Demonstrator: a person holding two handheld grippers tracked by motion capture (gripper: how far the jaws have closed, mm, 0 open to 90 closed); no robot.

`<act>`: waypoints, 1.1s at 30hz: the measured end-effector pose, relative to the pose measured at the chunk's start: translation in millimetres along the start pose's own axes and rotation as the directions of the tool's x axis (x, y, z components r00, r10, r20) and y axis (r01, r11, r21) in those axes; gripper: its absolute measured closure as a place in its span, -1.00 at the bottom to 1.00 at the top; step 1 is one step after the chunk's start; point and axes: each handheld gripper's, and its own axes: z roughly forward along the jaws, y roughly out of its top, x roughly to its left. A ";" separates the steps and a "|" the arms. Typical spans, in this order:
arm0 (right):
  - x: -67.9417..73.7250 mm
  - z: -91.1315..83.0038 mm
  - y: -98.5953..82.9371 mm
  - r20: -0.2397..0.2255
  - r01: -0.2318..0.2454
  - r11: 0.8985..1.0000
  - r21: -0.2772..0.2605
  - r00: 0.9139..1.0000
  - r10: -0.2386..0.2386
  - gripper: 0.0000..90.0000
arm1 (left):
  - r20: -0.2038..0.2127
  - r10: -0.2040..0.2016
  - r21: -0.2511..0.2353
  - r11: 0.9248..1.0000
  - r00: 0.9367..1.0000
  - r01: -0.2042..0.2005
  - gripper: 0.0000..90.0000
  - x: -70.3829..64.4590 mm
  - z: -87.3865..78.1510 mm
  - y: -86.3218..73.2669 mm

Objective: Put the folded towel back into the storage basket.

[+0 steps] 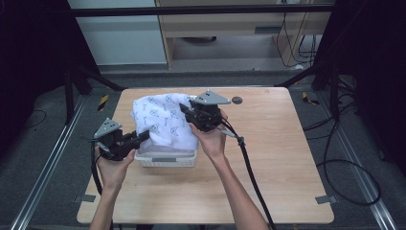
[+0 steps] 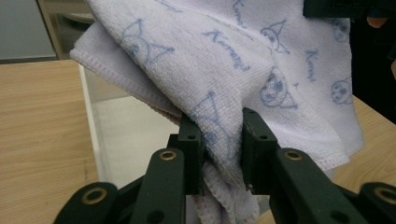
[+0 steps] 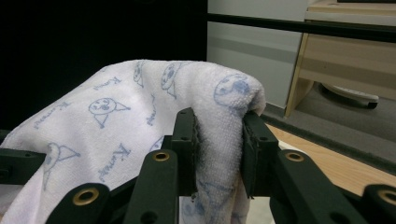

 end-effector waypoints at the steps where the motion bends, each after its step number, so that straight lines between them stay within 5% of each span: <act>1: -0.1 1.6 -0.6 -0.001 -0.003 1.000 -0.001 1.000 0.003 0.57 | 0.000 0.000 0.000 1.000 1.000 0.000 0.60 0.0 0.0 0.0; 33: -7.7 45.7 -19.2 0.022 -0.029 0.997 0.065 0.999 0.028 0.57 | -0.050 -0.033 0.043 0.998 0.998 0.035 0.60 26.5 29.6 -12.5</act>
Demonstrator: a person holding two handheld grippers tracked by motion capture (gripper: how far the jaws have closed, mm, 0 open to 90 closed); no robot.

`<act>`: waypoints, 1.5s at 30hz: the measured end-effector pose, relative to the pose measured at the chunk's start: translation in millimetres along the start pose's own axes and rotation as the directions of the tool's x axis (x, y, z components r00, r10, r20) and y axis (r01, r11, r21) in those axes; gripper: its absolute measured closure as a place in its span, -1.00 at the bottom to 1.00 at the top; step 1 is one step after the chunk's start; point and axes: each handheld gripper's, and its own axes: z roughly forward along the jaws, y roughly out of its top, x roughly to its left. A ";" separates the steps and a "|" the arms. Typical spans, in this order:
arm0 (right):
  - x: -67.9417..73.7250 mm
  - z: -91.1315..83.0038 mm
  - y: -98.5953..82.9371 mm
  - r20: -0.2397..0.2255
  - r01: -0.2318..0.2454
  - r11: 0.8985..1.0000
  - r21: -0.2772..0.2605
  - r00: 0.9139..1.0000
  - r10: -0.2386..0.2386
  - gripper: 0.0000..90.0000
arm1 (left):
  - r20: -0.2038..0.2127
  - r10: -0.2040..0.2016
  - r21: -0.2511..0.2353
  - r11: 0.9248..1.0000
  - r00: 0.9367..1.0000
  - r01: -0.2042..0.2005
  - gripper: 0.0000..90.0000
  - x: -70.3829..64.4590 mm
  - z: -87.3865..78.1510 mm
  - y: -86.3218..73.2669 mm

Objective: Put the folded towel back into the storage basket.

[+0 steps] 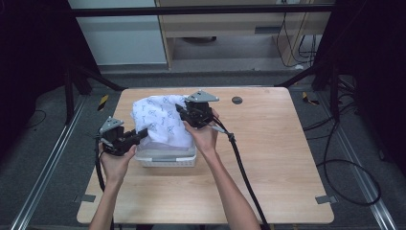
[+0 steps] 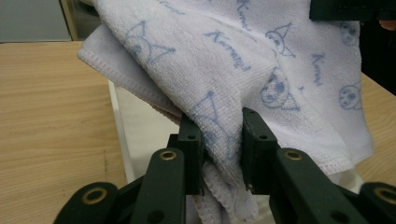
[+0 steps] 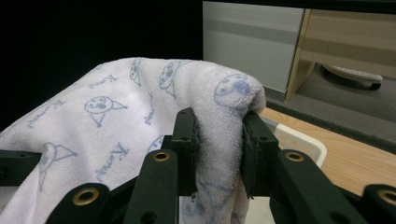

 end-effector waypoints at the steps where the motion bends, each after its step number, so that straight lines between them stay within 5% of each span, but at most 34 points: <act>1: -0.5 0.8 -0.9 0.001 0.001 1.000 0.004 1.000 -0.001 0.57 | -0.003 0.002 0.005 1.000 1.000 -0.002 0.60 0.2 1.3 -0.5; 33: -12.7 27.3 -39.1 0.043 -0.024 0.992 0.123 0.999 0.019 0.54 | -0.040 0.026 0.112 0.993 0.999 -0.022 0.60 3.5 35.3 -21.0; 45: -12.6 36.3 -49.9 0.063 -0.003 0.985 0.172 0.998 -0.008 0.52 | -0.056 0.037 0.159 0.987 0.998 -0.028 0.59 5.2 45.5 -27.5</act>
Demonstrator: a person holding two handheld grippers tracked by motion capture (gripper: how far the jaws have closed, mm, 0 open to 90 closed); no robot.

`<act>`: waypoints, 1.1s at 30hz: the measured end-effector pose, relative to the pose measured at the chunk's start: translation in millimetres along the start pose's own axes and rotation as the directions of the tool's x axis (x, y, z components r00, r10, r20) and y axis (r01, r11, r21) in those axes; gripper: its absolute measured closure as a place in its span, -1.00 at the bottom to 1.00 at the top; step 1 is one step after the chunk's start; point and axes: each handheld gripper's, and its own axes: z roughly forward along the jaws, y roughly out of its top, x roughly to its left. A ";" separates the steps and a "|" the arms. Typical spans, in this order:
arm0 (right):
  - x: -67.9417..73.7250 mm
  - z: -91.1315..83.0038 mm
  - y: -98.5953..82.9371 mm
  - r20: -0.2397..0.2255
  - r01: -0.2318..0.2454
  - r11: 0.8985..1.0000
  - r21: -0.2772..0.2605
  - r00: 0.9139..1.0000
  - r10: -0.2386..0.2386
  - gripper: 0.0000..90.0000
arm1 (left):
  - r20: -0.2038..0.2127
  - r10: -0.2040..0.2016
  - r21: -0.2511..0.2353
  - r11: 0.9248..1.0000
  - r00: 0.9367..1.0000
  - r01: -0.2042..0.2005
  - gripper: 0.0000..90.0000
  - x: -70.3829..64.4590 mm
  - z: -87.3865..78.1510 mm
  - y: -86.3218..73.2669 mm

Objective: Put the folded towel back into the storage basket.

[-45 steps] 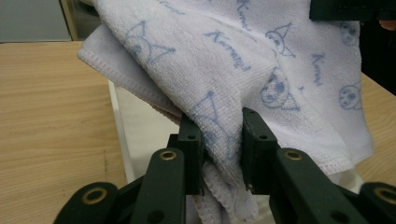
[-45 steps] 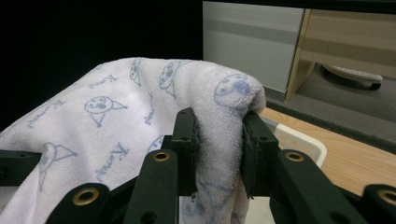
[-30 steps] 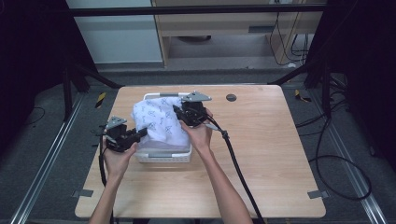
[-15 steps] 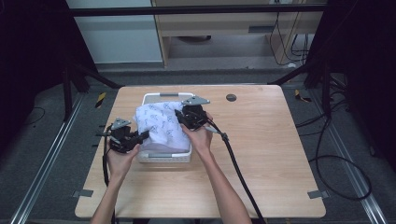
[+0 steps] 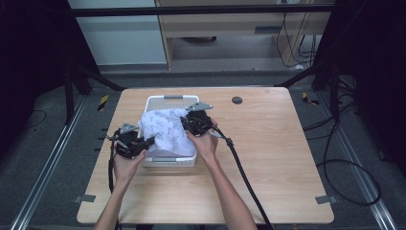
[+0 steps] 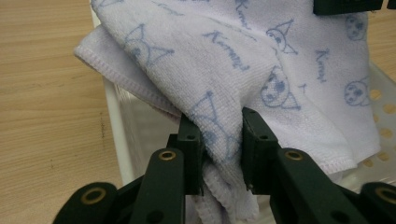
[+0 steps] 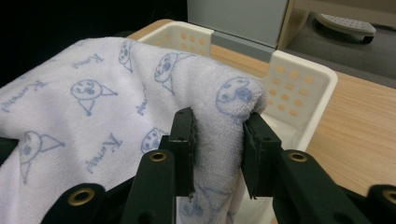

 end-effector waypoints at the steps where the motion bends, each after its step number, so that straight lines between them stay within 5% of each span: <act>1: -0.2 1.0 -0.8 0.004 0.006 1.000 0.003 1.000 -0.006 0.51 | -0.002 0.001 0.002 1.000 1.000 -0.001 0.59 -0.2 0.7 -0.3; 17: 0.8 6.3 -6.5 0.052 0.010 0.998 0.062 0.999 -0.013 0.43 | -0.011 0.010 0.028 1.000 1.000 -0.009 0.50 1.0 5.8 -2.0; 21: -1.2 5.2 -6.1 0.067 0.024 0.998 0.063 0.997 -0.028 0.39 | -0.038 0.004 0.002 1.000 0.999 -0.004 0.49 3.5 1.1 -0.8; 33: -2.0 -15.2 4.0 0.035 0.020 1.000 0.007 0.999 -0.020 0.29 | -0.017 -0.024 -0.095 0.995 1.000 0.023 0.40 8.1 -22.0 5.9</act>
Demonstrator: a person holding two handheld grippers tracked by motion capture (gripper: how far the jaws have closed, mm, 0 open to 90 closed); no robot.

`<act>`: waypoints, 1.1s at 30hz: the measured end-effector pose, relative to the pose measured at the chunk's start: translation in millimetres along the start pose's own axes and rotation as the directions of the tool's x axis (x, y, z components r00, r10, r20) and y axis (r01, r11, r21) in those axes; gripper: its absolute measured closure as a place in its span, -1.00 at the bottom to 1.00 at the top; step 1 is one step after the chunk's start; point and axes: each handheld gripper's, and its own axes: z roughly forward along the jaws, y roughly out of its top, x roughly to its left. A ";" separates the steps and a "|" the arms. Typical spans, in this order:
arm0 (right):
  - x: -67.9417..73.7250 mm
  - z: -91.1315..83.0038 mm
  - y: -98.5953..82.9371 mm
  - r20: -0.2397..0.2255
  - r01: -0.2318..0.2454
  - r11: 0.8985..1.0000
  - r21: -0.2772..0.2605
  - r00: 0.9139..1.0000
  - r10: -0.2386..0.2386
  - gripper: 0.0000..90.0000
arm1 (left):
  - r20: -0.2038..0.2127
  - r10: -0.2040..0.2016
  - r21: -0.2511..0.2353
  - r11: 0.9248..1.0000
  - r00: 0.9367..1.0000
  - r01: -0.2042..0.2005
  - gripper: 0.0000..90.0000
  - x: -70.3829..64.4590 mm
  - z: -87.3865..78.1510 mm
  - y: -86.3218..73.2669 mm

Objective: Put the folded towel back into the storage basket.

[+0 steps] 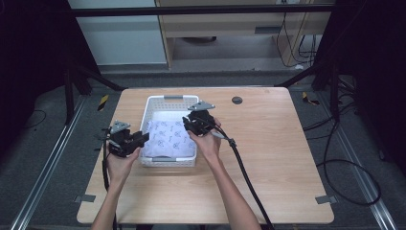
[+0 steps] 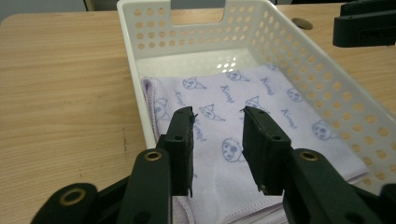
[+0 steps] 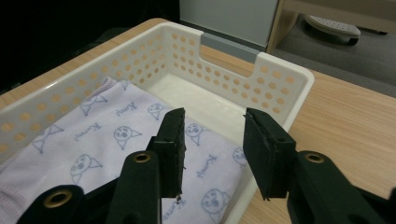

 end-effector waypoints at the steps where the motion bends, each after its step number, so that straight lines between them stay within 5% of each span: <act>1: -0.2 -2.0 0.4 -0.004 -0.006 1.000 -0.001 1.000 0.006 0.27 | 0.002 0.003 -0.003 1.000 1.000 -0.003 0.39 -0.3 -1.9 0.5; 5: -4.2 -12.1 1.0 -0.019 -0.019 1.000 -0.020 1.000 0.018 0.21 | 0.006 0.014 -0.017 1.000 1.000 -0.014 0.36 -3.5 -7.5 1.8; 18: -27.9 -58.4 -10.7 -0.028 -0.008 0.999 -0.051 1.000 0.006 -0.44 | 0.017 0.058 -0.050 0.997 0.998 -0.057 0.11 -13.4 -20.1 -1.7; 25: -40.1 -87.1 -25.0 -0.053 0.003 0.998 -0.061 0.999 -0.006 -0.59 | 0.012 0.082 -0.053 0.995 0.997 -0.081 -0.11 -15.2 -24.2 -8.1; 33: -56.5 -112.1 -54.1 -0.062 0.029 1.000 -0.013 0.998 -0.029 -0.66 | -0.008 0.088 -0.052 0.995 0.996 -0.088 -0.22 -11.2 -33.8 -17.3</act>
